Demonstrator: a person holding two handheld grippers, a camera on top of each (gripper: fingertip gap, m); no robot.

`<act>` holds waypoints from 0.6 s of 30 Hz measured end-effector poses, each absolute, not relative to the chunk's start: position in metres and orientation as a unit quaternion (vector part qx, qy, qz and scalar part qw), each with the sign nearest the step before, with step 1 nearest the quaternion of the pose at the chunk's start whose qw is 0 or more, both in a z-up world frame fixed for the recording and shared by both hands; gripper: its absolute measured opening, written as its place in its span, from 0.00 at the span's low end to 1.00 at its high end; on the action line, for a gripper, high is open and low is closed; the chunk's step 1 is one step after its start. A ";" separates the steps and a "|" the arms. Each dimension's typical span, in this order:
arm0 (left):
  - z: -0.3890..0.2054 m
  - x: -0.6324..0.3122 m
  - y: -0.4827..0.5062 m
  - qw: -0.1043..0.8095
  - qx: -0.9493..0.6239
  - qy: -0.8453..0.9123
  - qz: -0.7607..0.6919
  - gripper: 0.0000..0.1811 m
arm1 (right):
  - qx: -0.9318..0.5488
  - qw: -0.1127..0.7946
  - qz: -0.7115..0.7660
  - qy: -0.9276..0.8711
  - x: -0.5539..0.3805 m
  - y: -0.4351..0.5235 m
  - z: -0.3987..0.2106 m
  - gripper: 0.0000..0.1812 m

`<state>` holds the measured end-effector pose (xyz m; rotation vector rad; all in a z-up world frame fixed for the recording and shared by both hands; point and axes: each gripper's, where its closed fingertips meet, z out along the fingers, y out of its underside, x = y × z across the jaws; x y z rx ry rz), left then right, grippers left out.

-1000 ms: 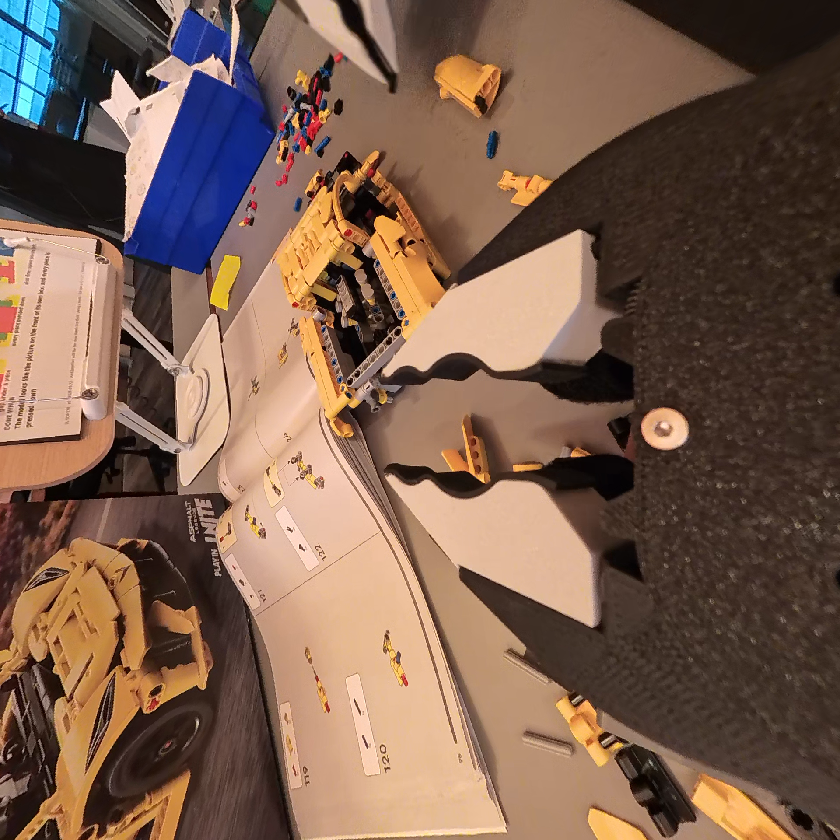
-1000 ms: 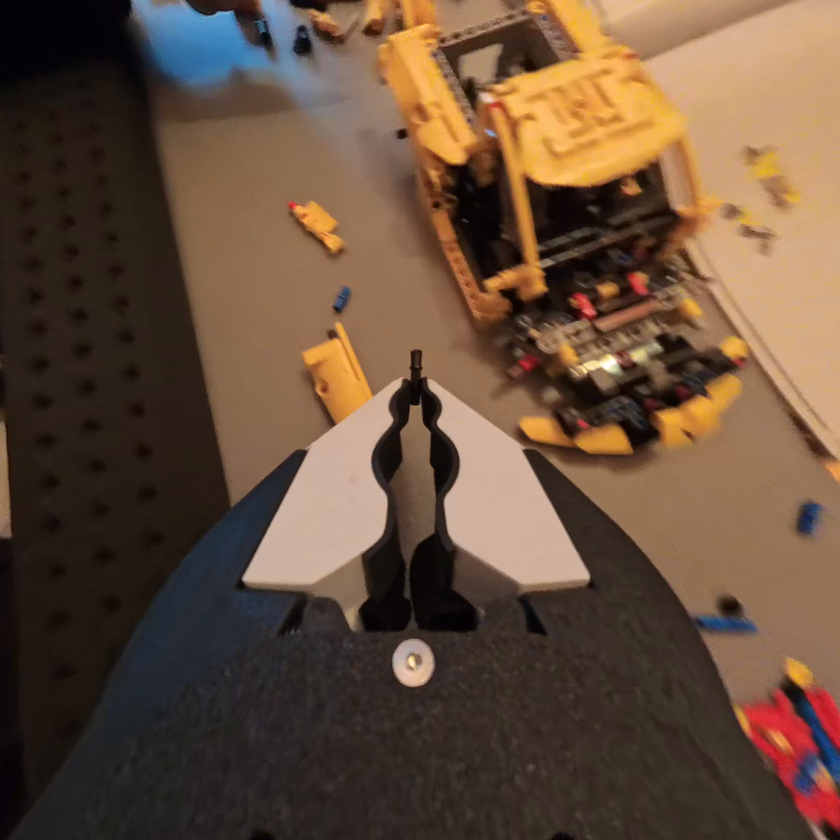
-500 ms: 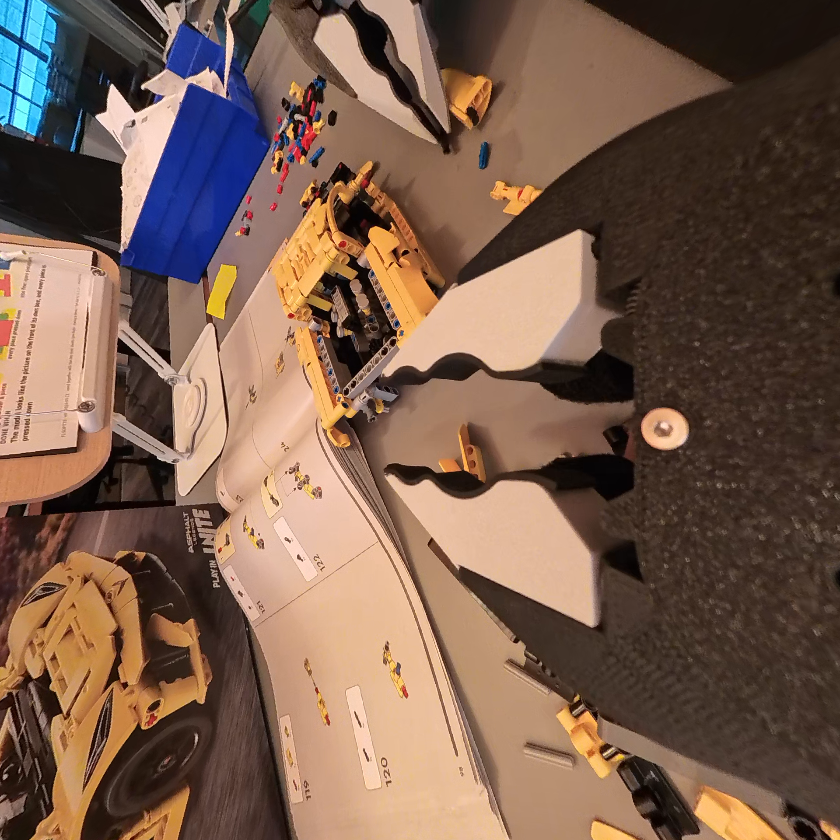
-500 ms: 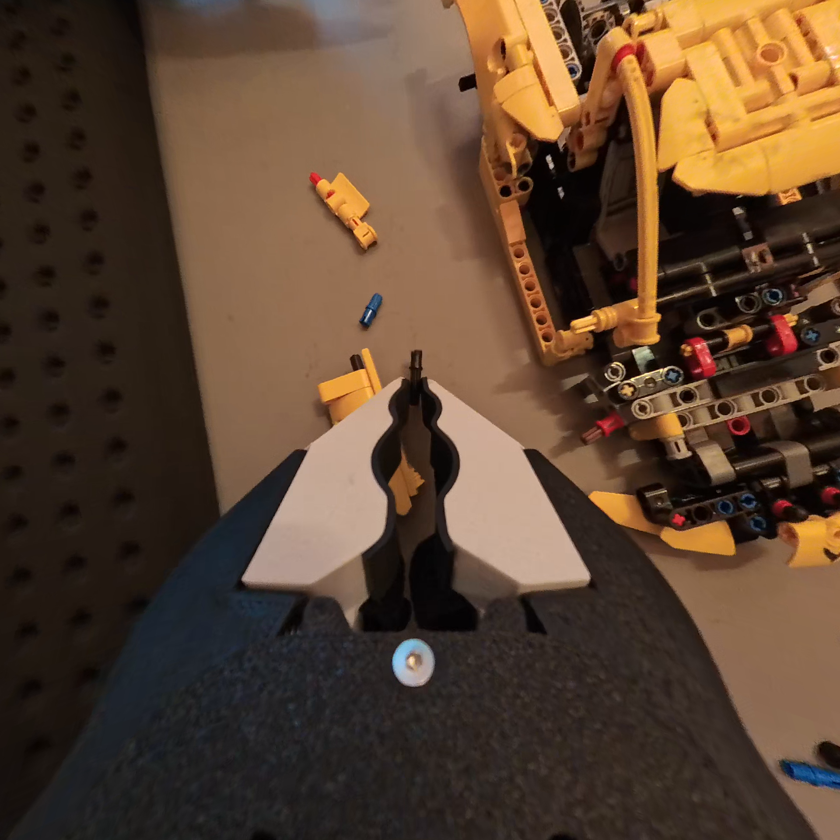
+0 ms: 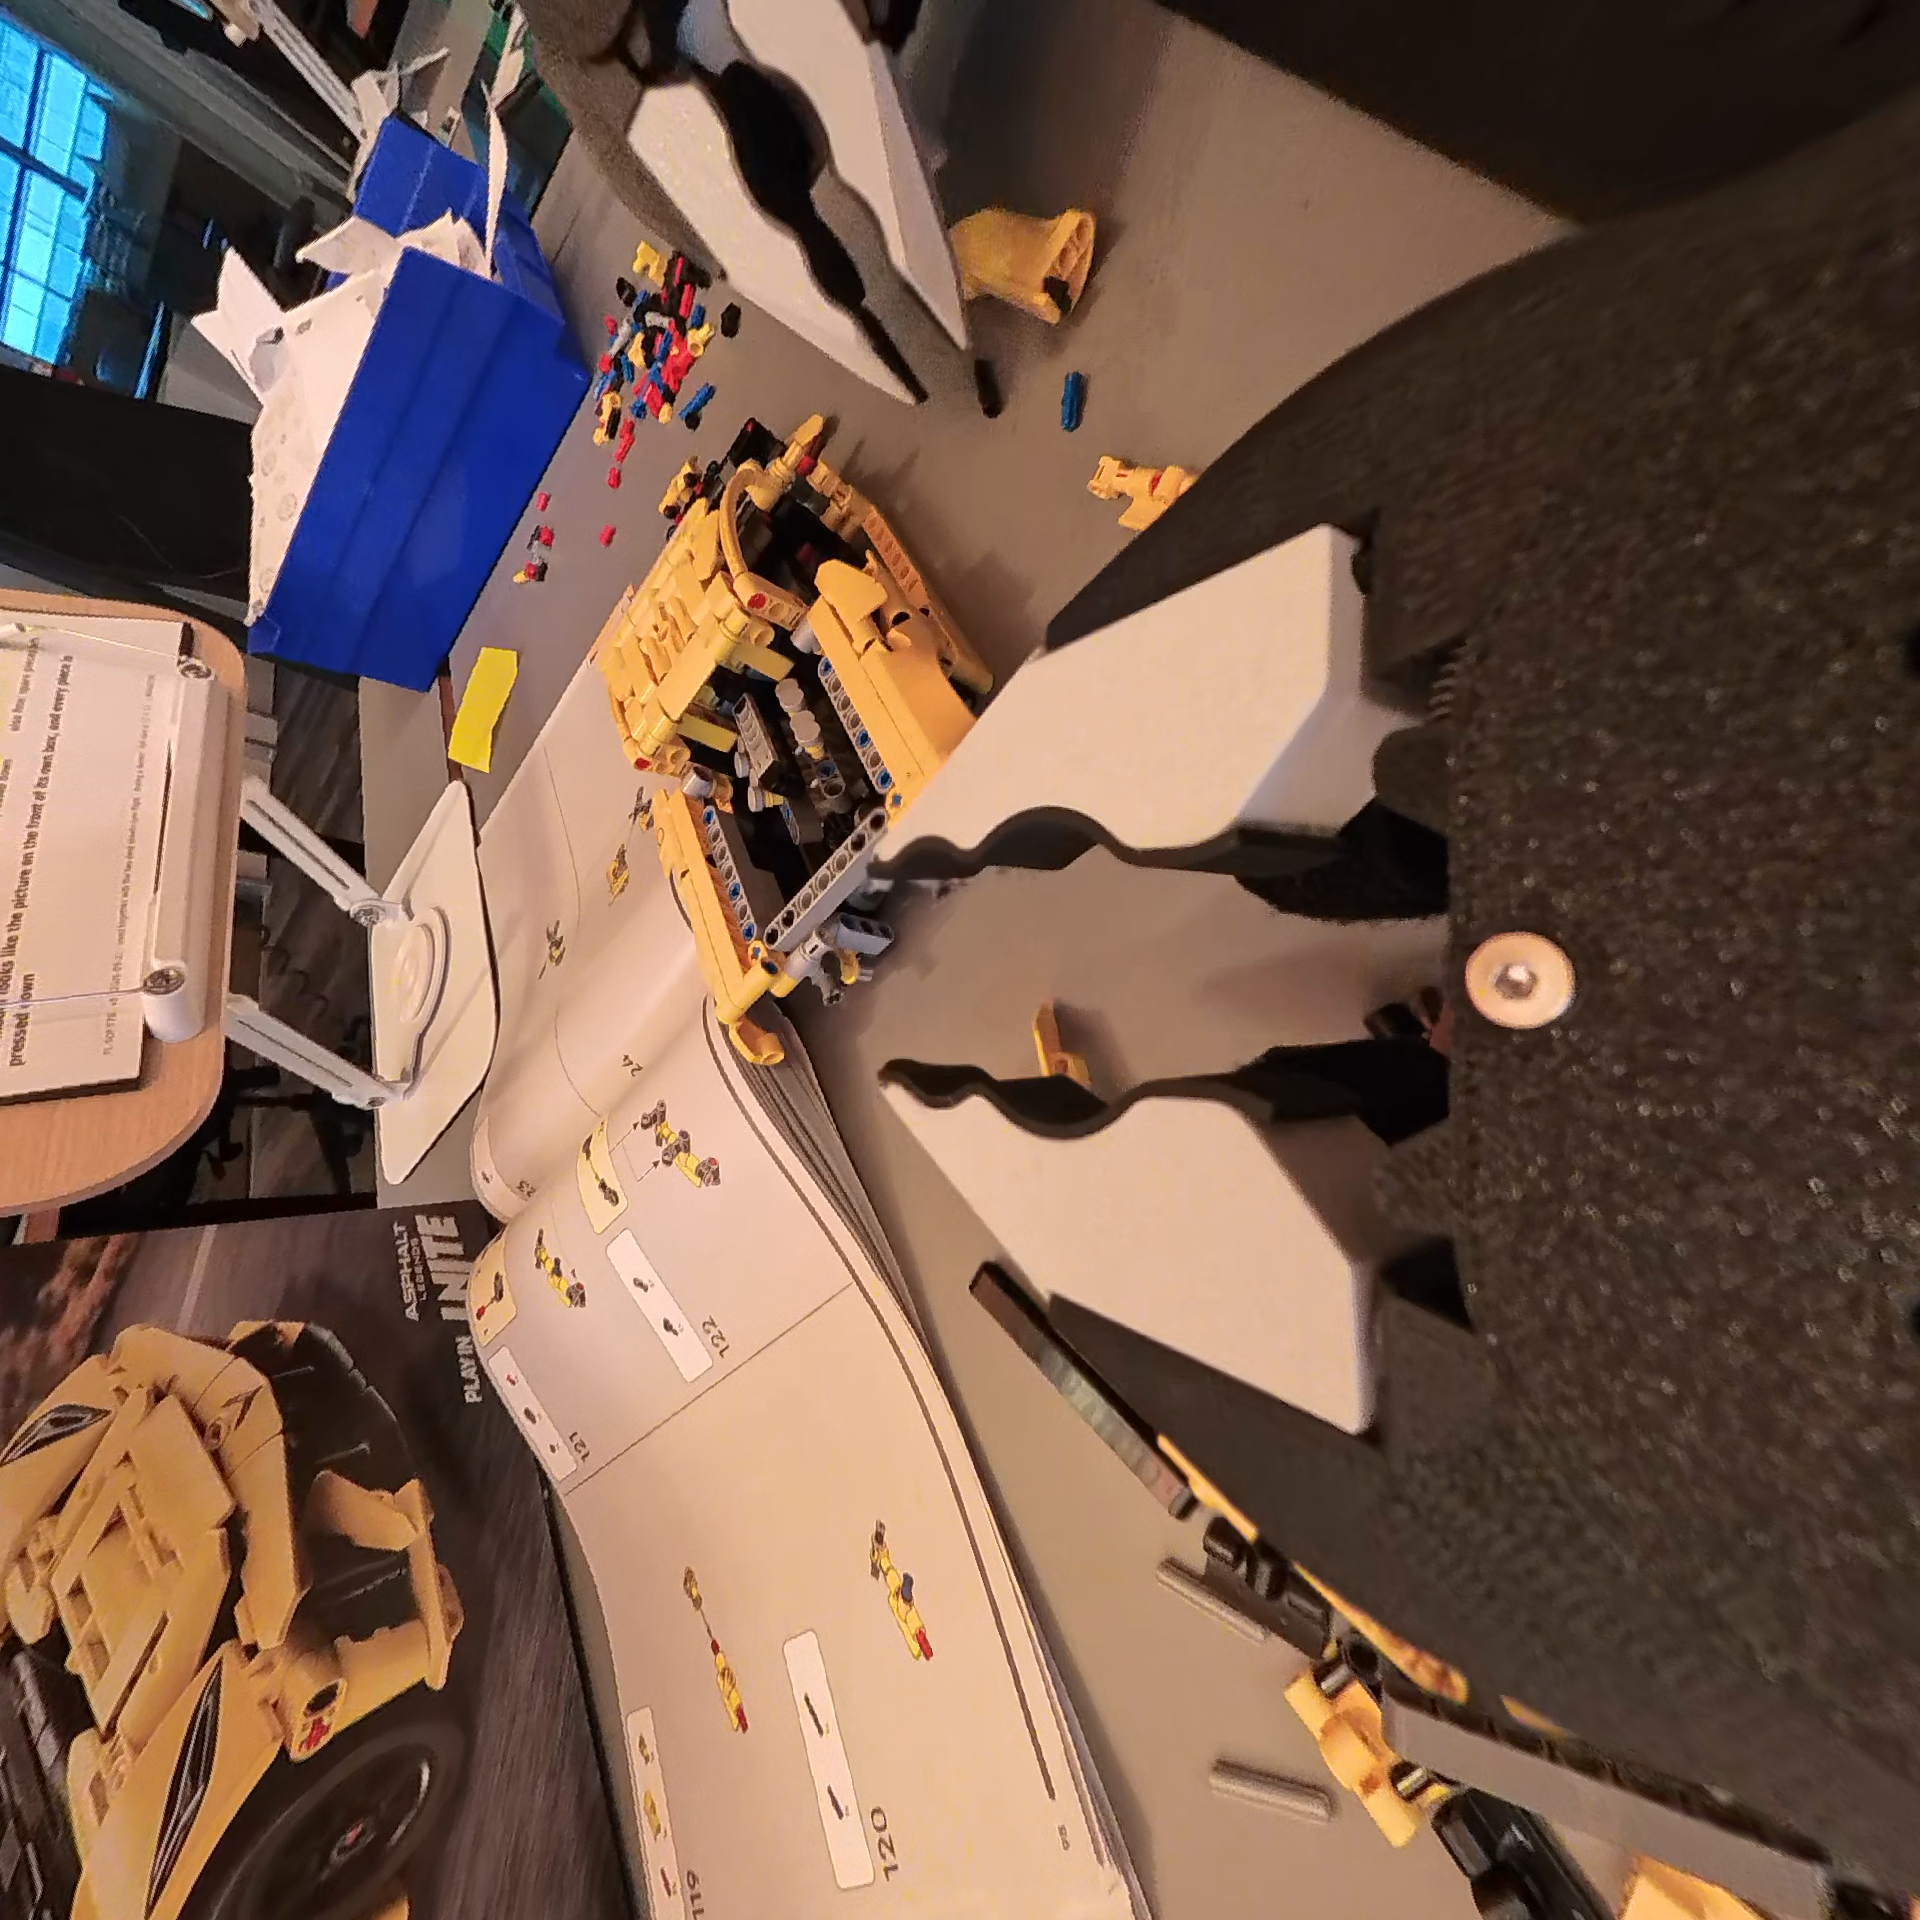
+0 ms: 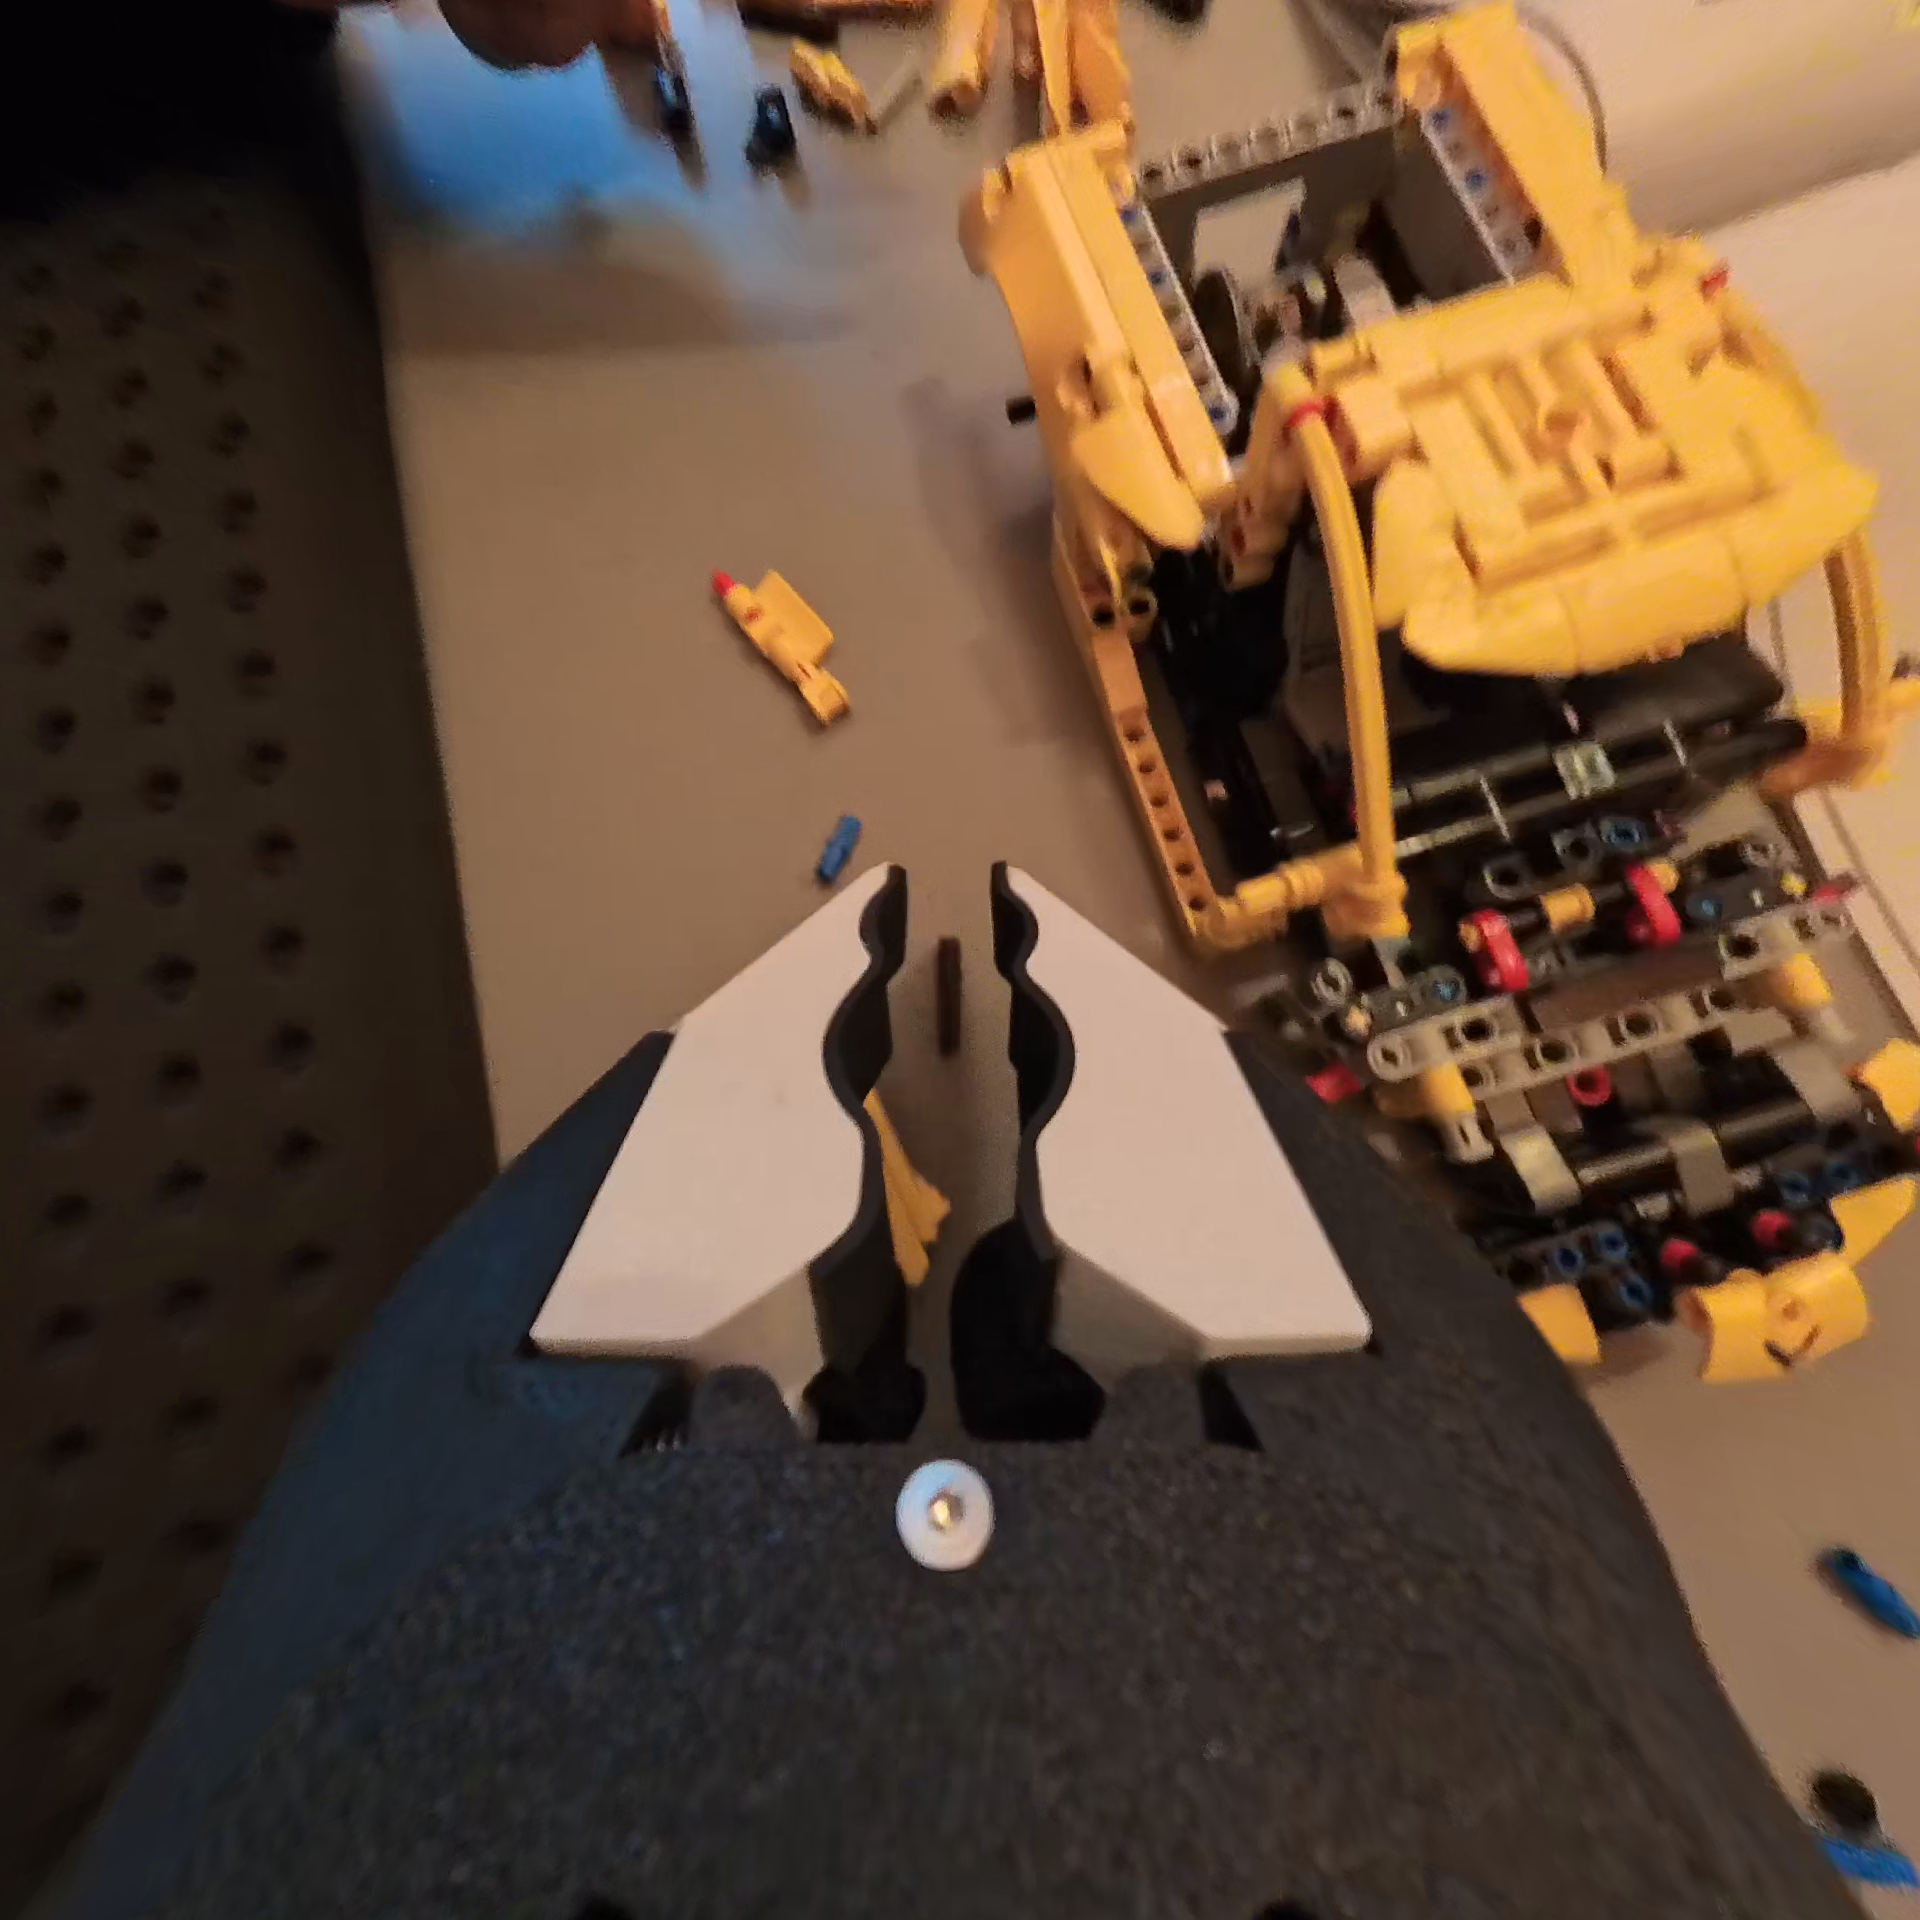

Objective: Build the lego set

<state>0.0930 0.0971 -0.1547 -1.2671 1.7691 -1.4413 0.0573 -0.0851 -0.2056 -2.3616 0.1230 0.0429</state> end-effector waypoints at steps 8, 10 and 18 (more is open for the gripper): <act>-0.153 0.076 0.069 0.225 -0.406 0.691 -0.554 0.19 | -0.927 0.375 0.016 -0.019 0.034 -0.045 -0.217 0.14; -0.154 0.062 0.049 0.178 -0.366 0.712 -0.573 0.19 | -0.931 0.364 0.008 -0.044 0.032 -0.041 -0.220 0.14; -0.182 0.018 0.003 0.077 -0.269 0.798 -0.534 0.15 | -0.934 0.346 0.008 -0.092 0.030 -0.027 -0.232 0.05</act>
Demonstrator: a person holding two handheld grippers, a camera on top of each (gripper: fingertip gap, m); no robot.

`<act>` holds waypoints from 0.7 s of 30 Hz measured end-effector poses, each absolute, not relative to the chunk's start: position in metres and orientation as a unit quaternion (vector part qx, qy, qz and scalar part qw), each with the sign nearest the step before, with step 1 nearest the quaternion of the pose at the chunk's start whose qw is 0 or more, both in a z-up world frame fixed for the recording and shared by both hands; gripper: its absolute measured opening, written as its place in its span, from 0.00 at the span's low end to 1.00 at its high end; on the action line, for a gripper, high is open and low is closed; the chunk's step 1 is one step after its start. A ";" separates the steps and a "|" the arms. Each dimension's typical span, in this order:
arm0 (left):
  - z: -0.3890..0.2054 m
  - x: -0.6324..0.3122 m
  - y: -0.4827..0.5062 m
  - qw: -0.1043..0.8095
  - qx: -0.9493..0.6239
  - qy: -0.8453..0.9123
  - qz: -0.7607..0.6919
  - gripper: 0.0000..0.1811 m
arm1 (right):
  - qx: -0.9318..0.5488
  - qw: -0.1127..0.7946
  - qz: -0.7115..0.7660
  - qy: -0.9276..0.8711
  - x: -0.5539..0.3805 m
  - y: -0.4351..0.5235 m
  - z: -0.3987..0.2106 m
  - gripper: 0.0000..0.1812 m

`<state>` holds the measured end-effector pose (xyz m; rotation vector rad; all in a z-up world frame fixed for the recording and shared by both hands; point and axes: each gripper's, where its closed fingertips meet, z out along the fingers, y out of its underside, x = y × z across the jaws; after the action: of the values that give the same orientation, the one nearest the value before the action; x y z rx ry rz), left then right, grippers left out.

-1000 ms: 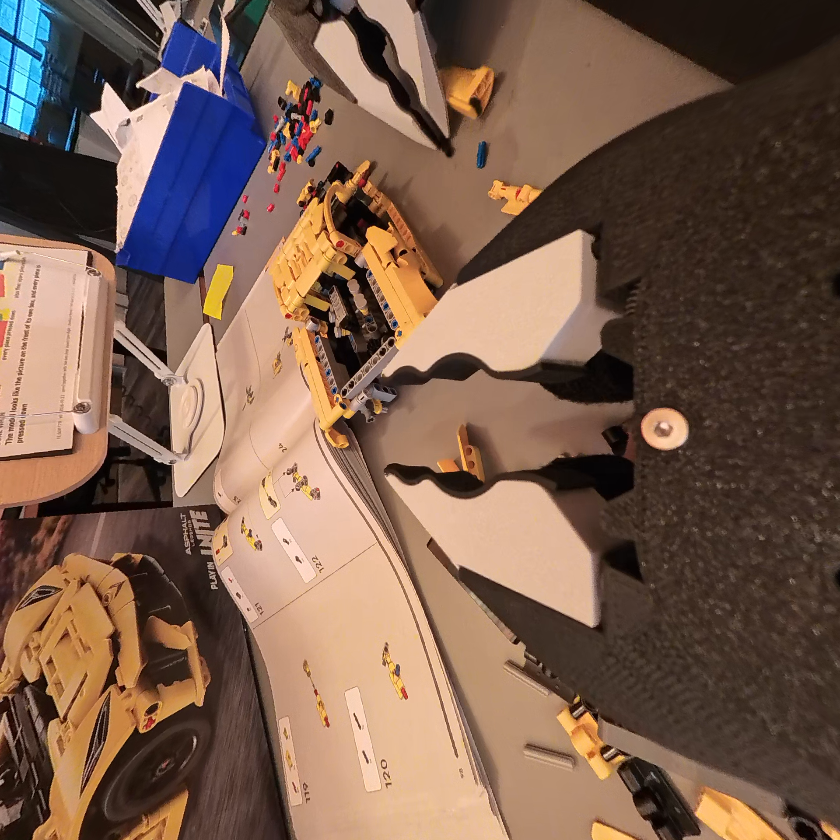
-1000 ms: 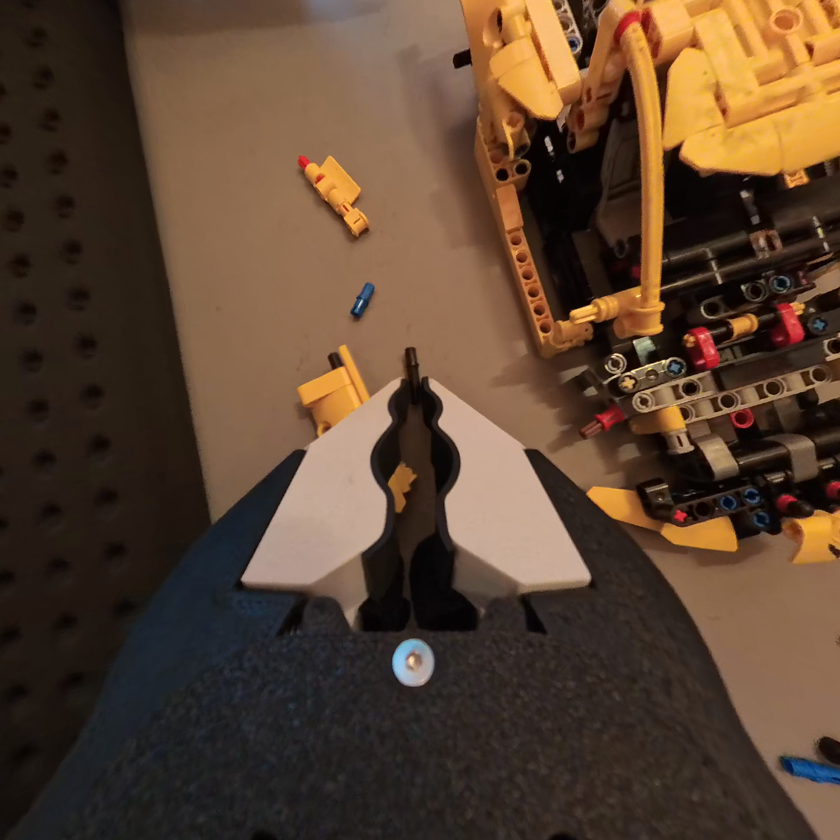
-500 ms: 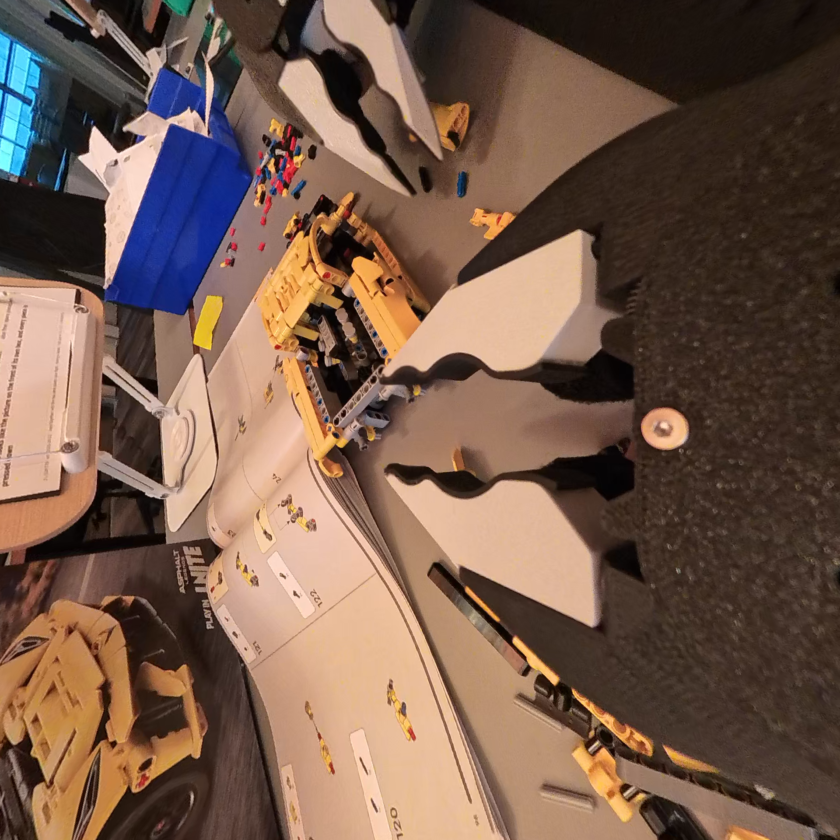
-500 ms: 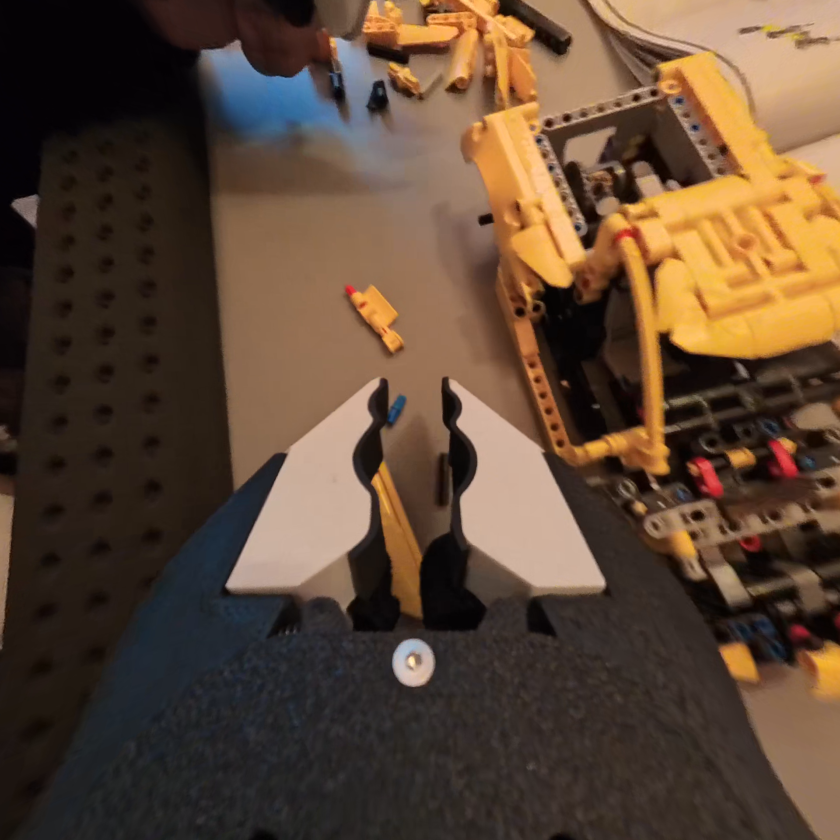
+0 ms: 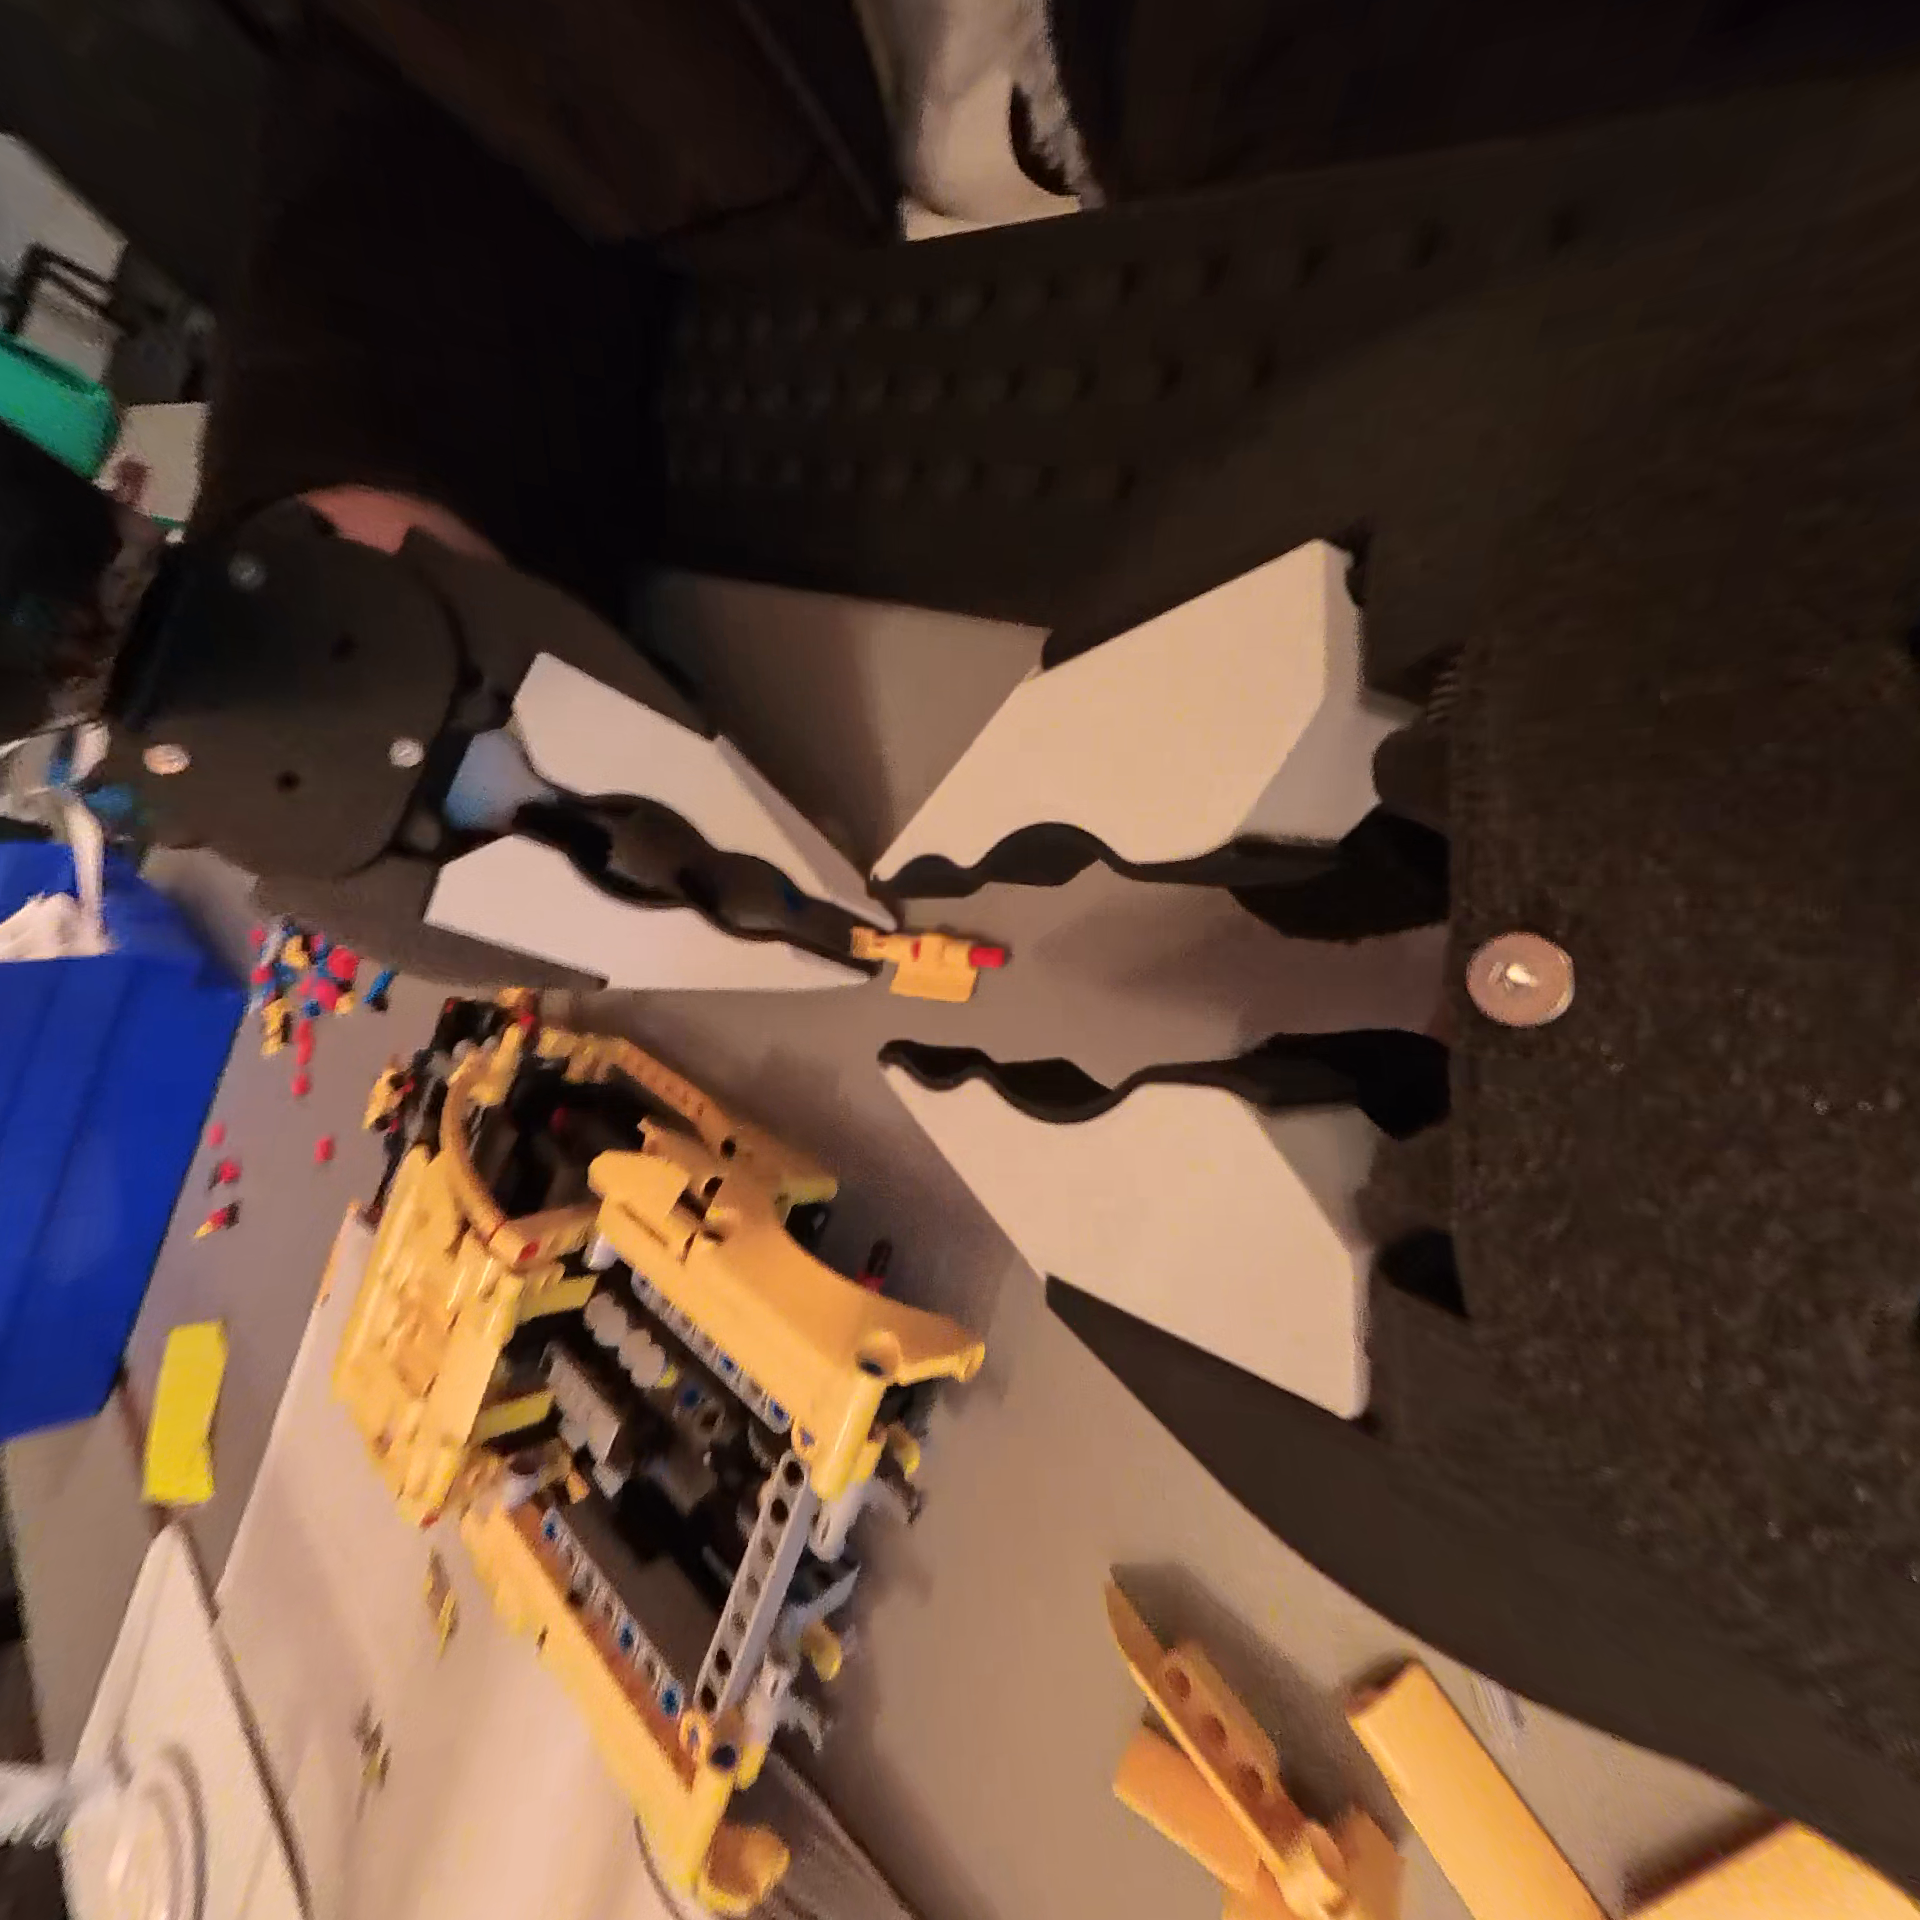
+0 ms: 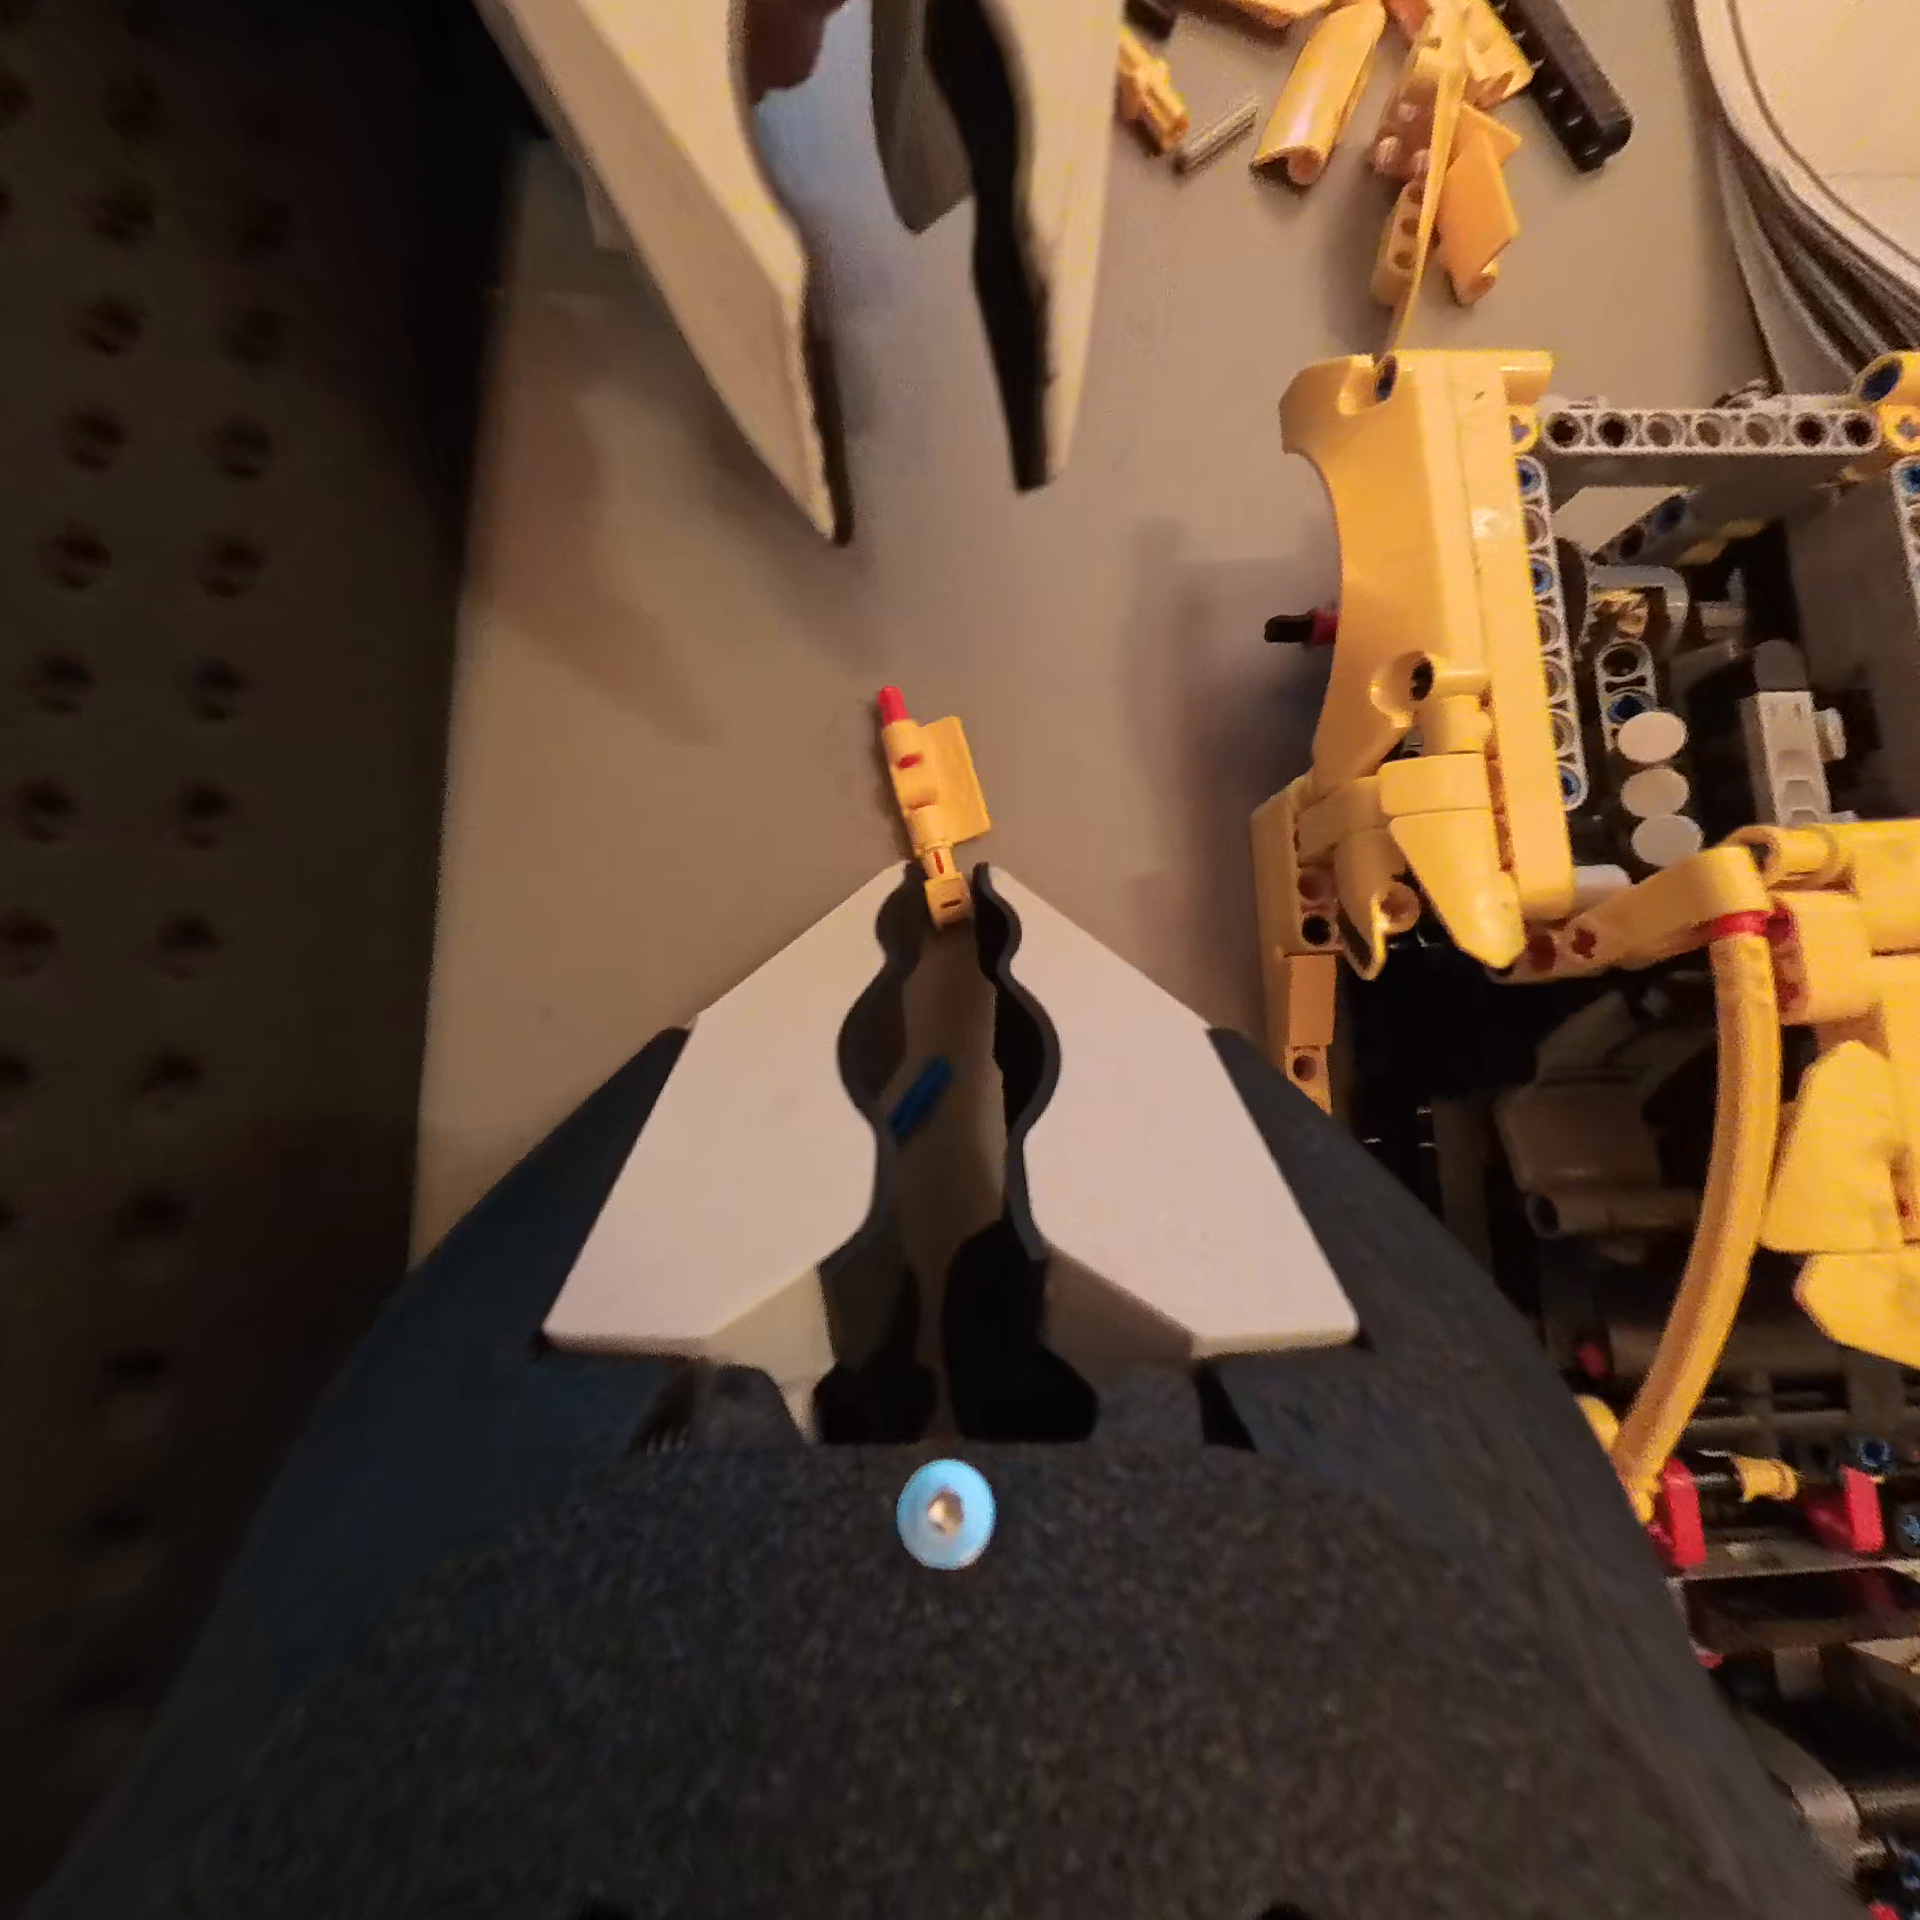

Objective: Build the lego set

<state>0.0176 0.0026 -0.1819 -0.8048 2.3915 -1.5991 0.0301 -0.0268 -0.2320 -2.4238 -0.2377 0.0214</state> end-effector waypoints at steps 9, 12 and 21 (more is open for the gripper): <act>-0.158 0.001 -0.005 0.027 -0.230 0.773 -0.591 0.11 | -0.872 0.455 0.176 -0.038 0.010 -0.019 -0.186 0.04; -0.149 -0.003 -0.007 0.019 -0.222 0.759 -0.612 0.11 | -0.862 0.477 0.167 -0.039 0.011 -0.019 -0.178 0.04; -0.159 -0.003 -0.011 0.033 -0.218 0.777 -0.590 0.07 | -0.839 0.509 0.191 -0.033 0.007 -0.018 -0.163 0.04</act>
<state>-0.0029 -0.0113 -0.1590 -0.6701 2.3904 -1.8166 0.0074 -0.0181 -0.1626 -2.0201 -0.0792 0.4601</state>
